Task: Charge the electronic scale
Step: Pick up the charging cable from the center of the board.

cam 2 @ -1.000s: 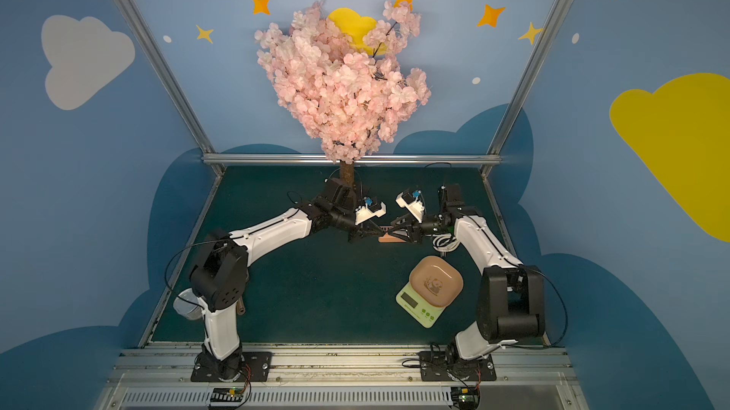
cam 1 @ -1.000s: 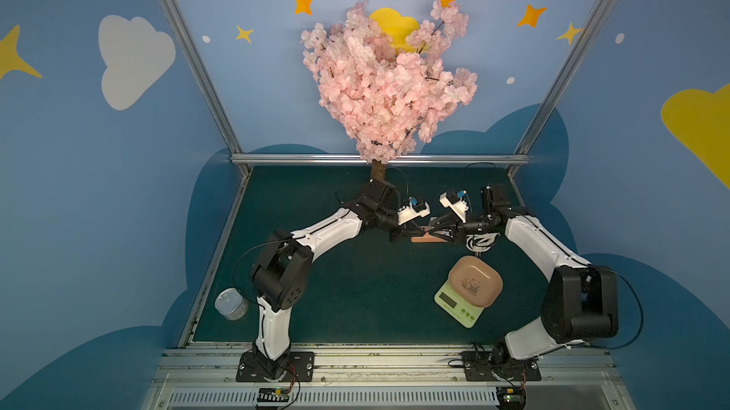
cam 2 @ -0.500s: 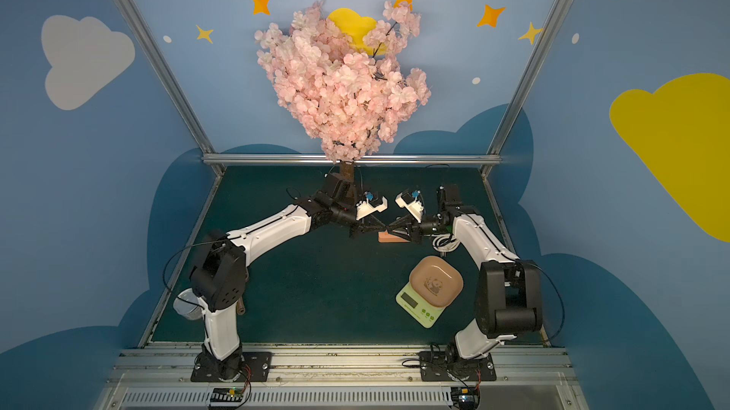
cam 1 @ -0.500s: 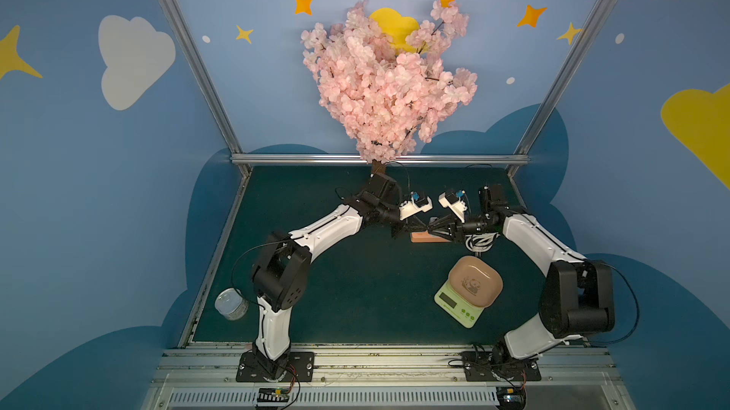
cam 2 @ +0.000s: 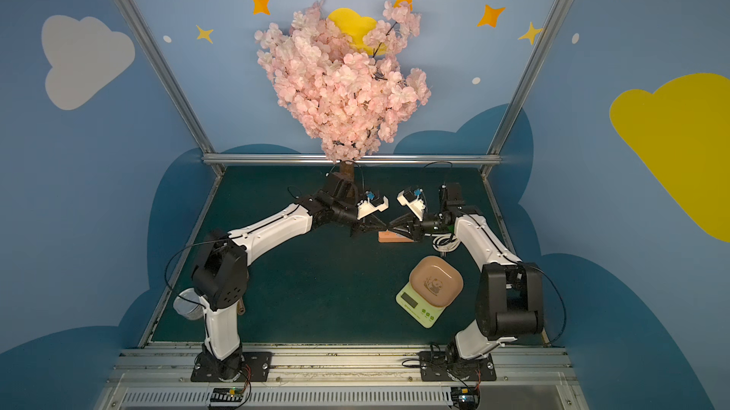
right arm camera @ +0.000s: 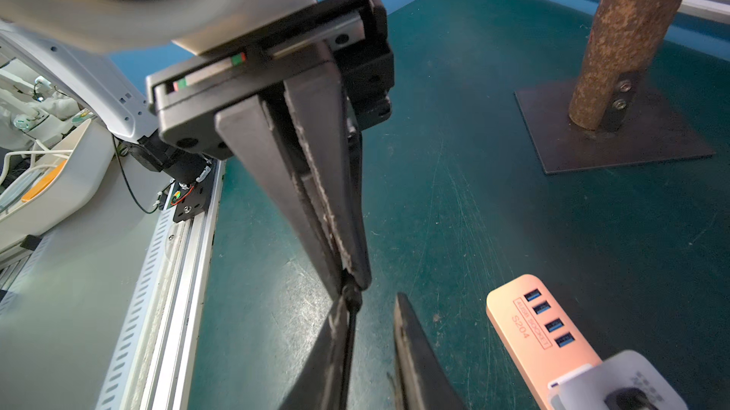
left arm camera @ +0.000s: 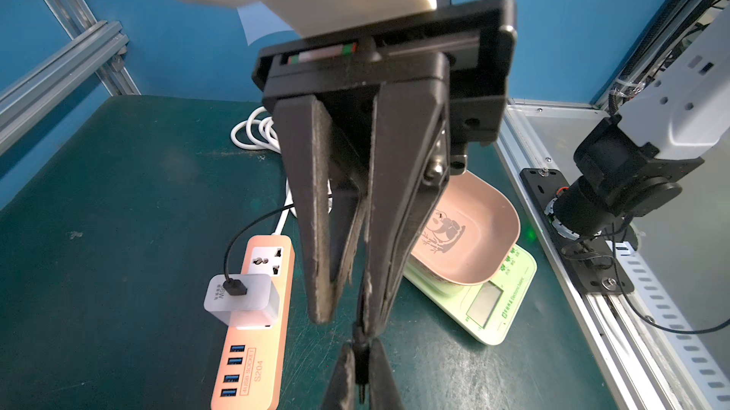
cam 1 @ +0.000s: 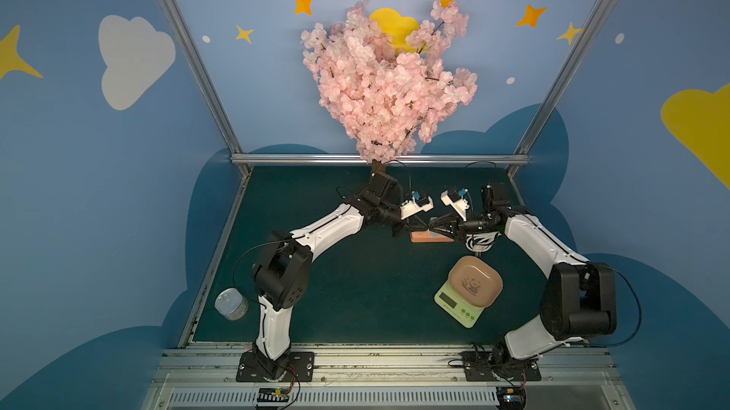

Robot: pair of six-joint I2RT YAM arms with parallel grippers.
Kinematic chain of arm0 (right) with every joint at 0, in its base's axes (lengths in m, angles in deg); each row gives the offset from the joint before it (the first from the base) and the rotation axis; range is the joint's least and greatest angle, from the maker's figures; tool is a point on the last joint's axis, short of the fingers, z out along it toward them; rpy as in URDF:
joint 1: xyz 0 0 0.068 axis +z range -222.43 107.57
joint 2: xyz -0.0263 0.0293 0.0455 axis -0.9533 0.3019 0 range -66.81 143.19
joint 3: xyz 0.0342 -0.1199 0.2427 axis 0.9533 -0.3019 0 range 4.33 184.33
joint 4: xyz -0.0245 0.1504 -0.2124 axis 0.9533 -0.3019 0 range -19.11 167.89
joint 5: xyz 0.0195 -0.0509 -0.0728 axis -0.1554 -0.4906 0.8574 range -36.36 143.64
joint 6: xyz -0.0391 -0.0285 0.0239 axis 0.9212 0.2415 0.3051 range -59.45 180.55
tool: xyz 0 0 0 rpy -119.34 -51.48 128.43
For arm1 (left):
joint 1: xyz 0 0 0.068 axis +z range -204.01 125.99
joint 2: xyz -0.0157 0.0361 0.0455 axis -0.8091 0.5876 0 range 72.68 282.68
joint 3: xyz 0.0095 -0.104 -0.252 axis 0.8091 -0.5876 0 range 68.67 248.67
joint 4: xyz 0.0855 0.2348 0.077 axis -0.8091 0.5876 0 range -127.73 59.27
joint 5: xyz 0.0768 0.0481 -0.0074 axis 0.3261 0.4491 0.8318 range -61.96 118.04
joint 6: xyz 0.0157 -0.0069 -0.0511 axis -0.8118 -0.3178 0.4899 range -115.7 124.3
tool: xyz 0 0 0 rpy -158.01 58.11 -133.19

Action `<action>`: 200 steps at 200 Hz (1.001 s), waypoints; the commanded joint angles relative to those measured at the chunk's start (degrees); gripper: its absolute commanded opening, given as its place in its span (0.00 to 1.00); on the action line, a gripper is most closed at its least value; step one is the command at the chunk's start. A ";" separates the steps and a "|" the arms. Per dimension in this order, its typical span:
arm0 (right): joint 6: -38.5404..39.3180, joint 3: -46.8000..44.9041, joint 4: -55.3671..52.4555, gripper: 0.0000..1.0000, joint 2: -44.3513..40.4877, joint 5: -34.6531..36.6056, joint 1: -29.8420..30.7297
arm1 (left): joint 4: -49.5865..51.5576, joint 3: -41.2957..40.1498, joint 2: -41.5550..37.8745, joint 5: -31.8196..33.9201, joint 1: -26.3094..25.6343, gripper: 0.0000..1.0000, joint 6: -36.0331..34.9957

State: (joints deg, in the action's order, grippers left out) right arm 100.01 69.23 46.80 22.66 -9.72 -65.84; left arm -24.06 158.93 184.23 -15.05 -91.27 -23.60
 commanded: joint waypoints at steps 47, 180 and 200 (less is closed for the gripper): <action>-0.18 -0.81 1.00 0.15 -1.94 -3.15 -0.26 | 0.64 0.70 0.55 -1.64 -0.52 0.08 0.10; 2.71 -0.12 -2.50 0.17 -0.53 -4.24 -0.96 | -0.79 2.19 1.13 -0.59 -0.50 0.08 2.09; 2.81 -0.13 -2.65 0.16 -0.44 -4.77 -0.97 | -0.84 2.29 1.18 -0.76 -0.58 0.08 2.24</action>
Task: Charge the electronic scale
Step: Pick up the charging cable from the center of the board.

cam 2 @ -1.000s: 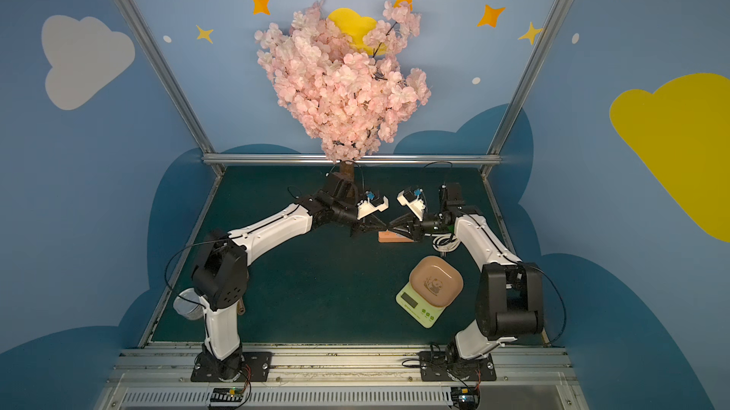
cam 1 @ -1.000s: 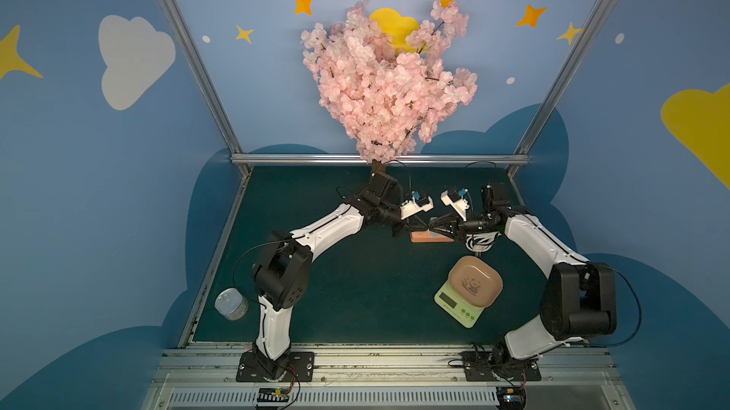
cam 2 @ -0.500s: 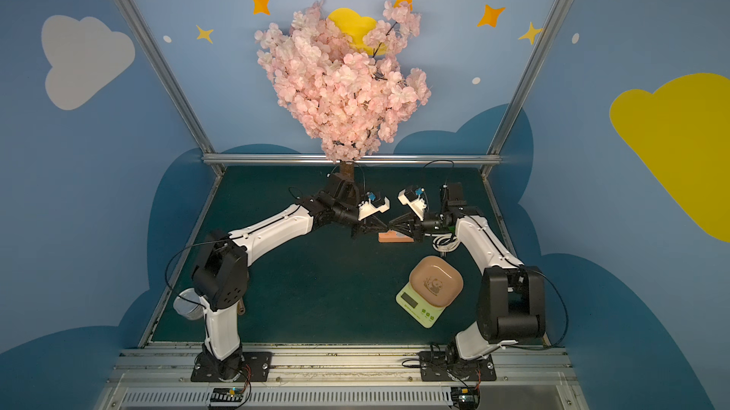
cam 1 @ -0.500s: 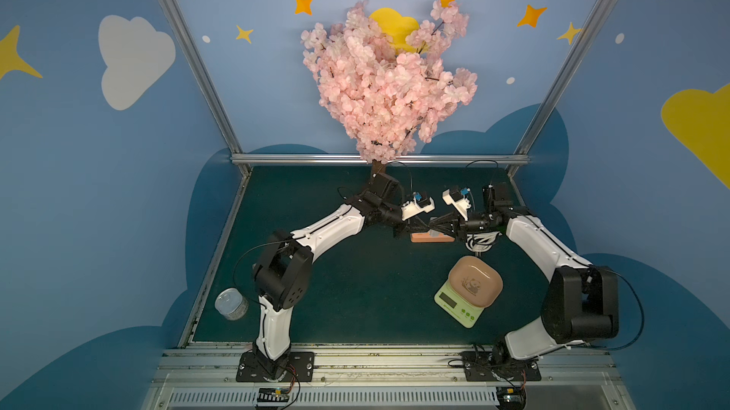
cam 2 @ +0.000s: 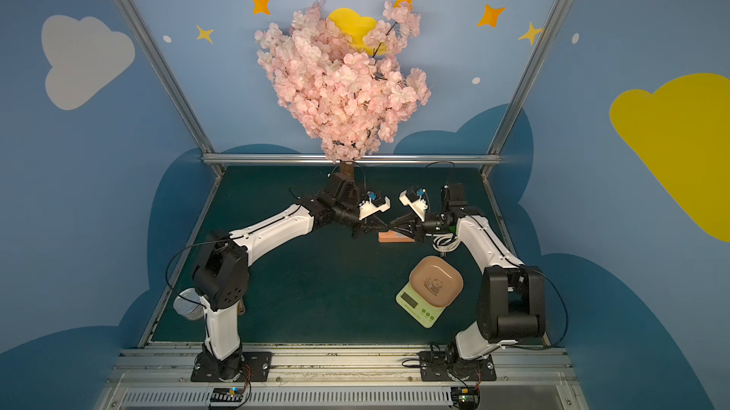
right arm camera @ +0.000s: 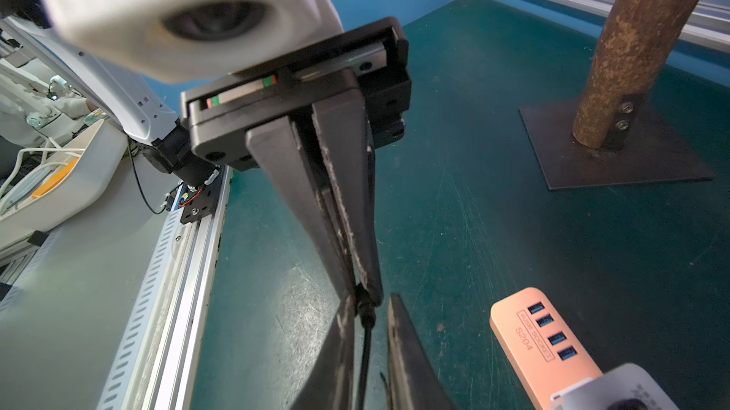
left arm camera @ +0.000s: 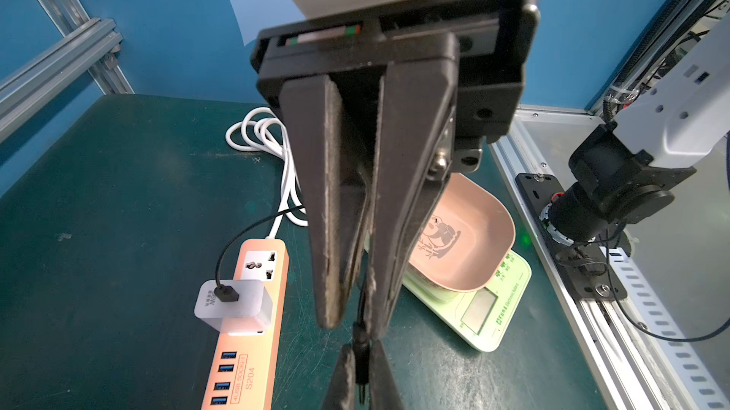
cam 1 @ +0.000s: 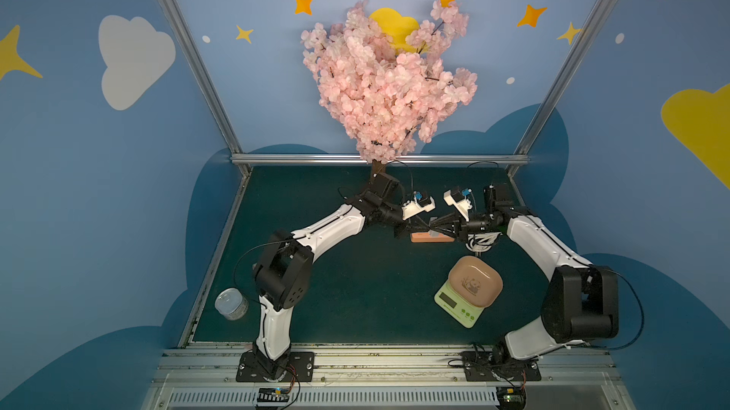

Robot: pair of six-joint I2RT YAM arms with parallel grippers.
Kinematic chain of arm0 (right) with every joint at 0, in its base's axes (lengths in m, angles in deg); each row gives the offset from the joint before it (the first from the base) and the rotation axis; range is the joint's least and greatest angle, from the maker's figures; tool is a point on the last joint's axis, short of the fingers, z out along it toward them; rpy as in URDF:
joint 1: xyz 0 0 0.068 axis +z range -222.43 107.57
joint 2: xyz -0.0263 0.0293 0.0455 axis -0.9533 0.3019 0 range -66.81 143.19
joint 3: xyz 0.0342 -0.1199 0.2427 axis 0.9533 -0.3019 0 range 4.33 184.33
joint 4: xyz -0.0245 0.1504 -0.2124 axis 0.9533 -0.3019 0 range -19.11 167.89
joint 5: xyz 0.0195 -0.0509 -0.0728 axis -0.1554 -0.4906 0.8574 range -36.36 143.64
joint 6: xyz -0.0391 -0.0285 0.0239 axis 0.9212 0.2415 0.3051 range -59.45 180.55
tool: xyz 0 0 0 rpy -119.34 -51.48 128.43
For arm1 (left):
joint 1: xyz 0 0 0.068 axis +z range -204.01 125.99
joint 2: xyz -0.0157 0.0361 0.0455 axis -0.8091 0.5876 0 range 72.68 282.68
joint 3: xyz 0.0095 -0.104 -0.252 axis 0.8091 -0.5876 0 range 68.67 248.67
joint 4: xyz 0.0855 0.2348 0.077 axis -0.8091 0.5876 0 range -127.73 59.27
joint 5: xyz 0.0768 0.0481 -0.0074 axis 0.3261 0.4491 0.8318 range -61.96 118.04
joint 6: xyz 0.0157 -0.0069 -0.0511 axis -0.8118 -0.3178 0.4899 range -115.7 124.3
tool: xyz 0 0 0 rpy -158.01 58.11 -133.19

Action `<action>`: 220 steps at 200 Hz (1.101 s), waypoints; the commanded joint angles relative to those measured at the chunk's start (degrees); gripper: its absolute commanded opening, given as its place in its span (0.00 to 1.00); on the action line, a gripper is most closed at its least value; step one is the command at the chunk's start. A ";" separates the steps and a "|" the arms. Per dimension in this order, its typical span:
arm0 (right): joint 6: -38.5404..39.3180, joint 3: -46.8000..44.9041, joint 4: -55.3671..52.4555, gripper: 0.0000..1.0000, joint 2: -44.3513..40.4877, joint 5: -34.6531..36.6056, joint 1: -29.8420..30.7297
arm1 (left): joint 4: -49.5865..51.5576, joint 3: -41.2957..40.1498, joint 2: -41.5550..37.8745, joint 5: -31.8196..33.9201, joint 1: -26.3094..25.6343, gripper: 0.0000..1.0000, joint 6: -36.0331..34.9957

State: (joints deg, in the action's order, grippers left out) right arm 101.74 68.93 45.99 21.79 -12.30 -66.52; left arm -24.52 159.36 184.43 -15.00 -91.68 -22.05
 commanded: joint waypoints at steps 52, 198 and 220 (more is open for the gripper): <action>0.91 0.07 -1.75 0.19 0.26 -2.18 -0.63 | -0.56 1.85 0.49 -0.61 -0.20 0.08 0.86; -8.91 -1.79 8.49 0.00 -0.20 -0.83 -3.34 | -7.11 -2.06 -1.39 1.34 -0.85 0.58 7.92; -15.78 -2.30 14.29 0.00 0.17 -0.04 -3.90 | -12.93 -6.46 -2.45 3.31 -2.64 0.61 14.94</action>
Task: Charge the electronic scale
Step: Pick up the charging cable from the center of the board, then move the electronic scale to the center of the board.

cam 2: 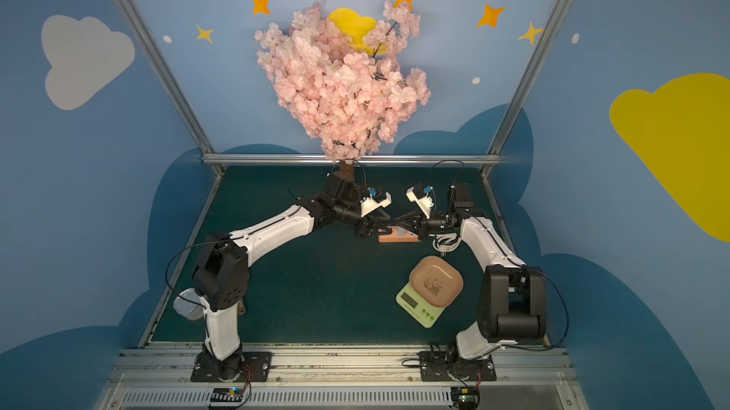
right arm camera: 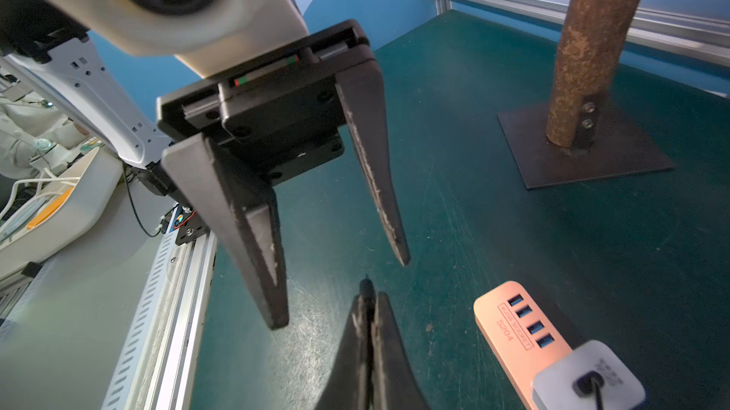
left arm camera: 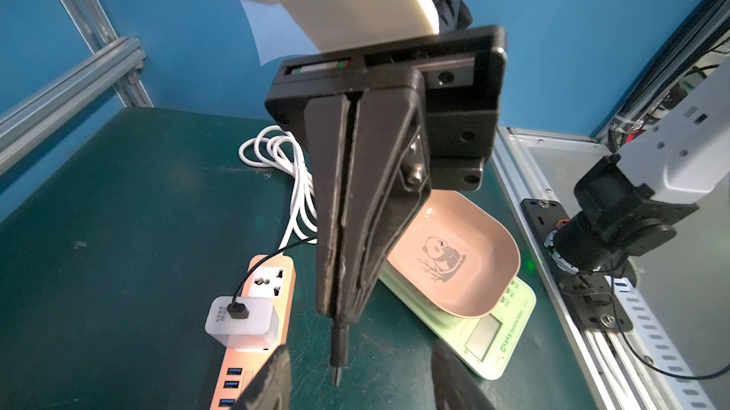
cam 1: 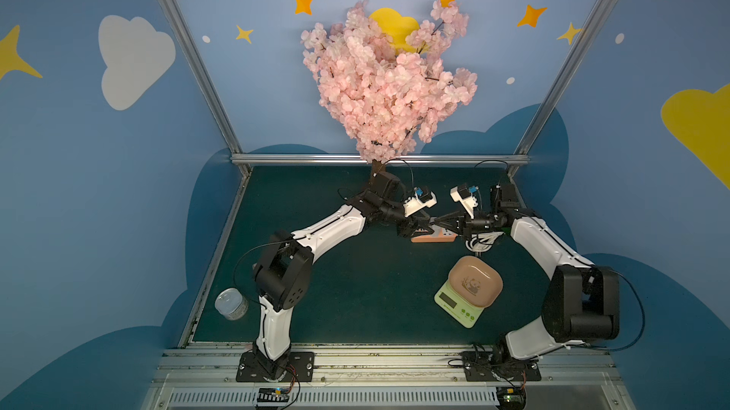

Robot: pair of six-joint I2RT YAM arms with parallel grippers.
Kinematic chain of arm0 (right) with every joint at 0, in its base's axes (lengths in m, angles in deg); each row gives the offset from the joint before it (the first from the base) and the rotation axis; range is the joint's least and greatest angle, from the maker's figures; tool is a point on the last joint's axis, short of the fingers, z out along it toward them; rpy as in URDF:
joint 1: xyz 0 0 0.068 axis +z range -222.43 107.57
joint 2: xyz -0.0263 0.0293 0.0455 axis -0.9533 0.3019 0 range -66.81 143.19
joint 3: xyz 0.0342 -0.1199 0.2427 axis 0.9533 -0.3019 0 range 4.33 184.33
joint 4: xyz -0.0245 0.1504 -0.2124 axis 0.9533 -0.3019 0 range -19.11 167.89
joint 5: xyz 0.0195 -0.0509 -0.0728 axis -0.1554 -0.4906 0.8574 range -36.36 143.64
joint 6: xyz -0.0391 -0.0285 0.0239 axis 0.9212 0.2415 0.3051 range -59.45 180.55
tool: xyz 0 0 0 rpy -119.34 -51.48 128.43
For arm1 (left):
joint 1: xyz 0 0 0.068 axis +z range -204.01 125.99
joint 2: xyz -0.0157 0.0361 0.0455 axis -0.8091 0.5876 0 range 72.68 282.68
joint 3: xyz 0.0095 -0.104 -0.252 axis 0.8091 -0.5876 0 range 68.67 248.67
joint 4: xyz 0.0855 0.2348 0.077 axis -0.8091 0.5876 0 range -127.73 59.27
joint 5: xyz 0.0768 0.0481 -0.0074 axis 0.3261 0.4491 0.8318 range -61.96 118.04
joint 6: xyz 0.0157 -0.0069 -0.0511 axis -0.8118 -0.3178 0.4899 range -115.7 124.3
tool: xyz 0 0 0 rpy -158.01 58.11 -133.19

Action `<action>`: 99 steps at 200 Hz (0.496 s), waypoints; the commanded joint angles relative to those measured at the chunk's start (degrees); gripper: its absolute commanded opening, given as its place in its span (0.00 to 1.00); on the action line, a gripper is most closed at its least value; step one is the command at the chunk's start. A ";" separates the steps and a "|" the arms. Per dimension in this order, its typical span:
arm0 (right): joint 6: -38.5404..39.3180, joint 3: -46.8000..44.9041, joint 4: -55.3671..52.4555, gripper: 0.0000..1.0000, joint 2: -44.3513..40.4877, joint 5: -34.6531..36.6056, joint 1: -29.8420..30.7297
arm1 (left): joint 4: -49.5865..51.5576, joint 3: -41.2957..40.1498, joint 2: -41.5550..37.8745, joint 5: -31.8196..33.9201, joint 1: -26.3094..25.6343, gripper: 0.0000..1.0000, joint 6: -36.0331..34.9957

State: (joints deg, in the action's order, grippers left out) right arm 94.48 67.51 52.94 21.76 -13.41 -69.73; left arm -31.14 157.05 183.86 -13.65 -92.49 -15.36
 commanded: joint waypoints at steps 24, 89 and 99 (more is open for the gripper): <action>-14.12 -0.57 10.85 0.00 1.24 2.95 -0.94 | -15.85 -9.79 -1.73 3.91 -4.34 0.57 20.25; -22.12 1.40 13.51 0.00 4.12 4.30 -0.94 | -7.93 -7.21 3.63 26.55 -14.26 0.56 29.90; -22.71 1.49 13.81 0.00 4.32 4.51 -0.90 | -7.52 -6.63 4.61 30.14 -15.33 0.56 31.61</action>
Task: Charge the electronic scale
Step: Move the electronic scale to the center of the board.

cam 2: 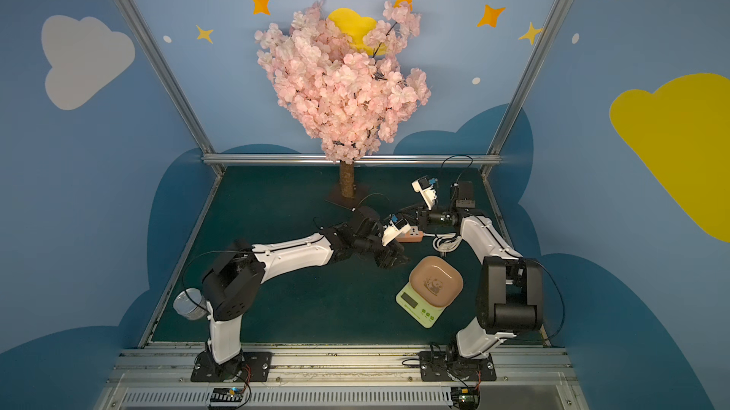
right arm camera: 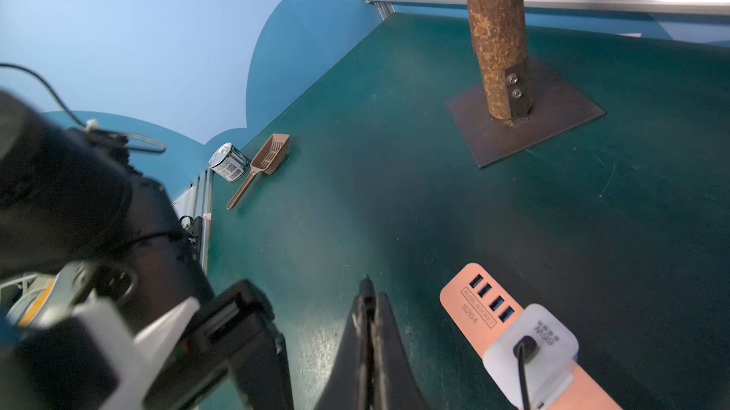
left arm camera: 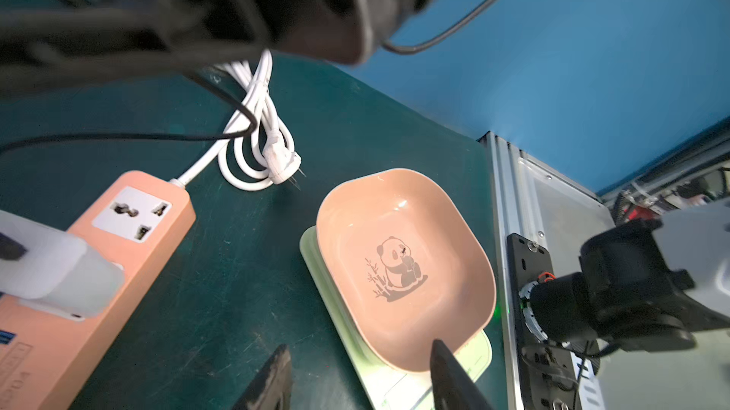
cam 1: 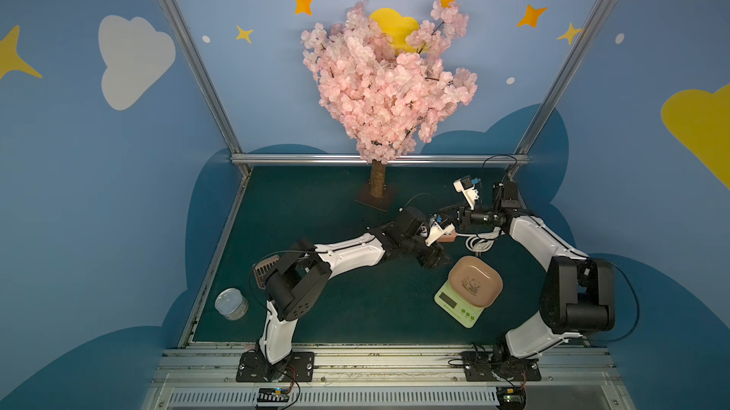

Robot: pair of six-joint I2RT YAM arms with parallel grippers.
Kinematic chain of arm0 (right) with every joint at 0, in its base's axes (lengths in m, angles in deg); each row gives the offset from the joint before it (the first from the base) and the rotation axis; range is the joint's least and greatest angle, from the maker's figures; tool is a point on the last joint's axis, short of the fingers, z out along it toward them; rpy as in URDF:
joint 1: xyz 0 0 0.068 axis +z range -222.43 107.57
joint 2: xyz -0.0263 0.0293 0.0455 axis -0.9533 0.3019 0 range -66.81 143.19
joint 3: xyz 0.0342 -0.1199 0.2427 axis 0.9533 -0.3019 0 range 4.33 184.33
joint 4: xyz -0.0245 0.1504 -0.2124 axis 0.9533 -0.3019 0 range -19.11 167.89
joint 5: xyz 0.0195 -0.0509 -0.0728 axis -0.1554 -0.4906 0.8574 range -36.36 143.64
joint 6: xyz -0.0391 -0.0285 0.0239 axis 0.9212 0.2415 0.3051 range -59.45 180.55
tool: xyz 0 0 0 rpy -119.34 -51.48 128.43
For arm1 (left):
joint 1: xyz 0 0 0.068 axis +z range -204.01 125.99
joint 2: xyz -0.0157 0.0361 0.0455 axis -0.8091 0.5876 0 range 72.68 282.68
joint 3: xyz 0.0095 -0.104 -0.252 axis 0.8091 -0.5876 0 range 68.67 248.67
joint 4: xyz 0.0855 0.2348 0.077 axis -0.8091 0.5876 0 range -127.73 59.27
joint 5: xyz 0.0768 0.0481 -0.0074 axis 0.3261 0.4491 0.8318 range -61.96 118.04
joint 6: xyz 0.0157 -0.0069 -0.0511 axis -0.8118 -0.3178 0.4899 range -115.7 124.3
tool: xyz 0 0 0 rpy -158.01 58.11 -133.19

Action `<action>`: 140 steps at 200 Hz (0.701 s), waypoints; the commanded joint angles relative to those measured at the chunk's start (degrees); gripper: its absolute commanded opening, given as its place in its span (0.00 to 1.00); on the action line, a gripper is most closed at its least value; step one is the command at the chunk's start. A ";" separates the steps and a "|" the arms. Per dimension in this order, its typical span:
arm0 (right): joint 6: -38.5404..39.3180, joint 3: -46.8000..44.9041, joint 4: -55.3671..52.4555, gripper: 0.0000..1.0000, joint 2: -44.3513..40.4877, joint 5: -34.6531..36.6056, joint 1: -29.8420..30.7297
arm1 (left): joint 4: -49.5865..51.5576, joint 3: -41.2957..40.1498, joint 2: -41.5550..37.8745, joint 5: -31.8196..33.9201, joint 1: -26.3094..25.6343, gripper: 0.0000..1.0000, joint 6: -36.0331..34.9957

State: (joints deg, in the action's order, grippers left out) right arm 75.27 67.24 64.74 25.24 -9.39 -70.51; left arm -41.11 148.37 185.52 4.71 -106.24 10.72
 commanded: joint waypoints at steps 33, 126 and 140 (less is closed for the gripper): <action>-1.52 2.70 -2.00 0.00 2.00 1.09 -0.13 | 6.52 7.10 6.97 15.42 -4.32 0.58 8.44; -3.20 4.80 -3.27 0.00 4.55 0.85 0.18 | 12.33 15.35 14.17 19.98 -6.22 0.33 12.55; -2.85 4.72 -3.68 0.00 4.48 0.58 0.26 | 12.25 14.60 13.66 20.71 -6.22 0.27 12.48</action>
State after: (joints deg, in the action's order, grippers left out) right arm 72.38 71.07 62.16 29.76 -8.34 -70.56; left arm -30.88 162.64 199.18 23.18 -112.58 22.32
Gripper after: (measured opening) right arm 0.048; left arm 0.304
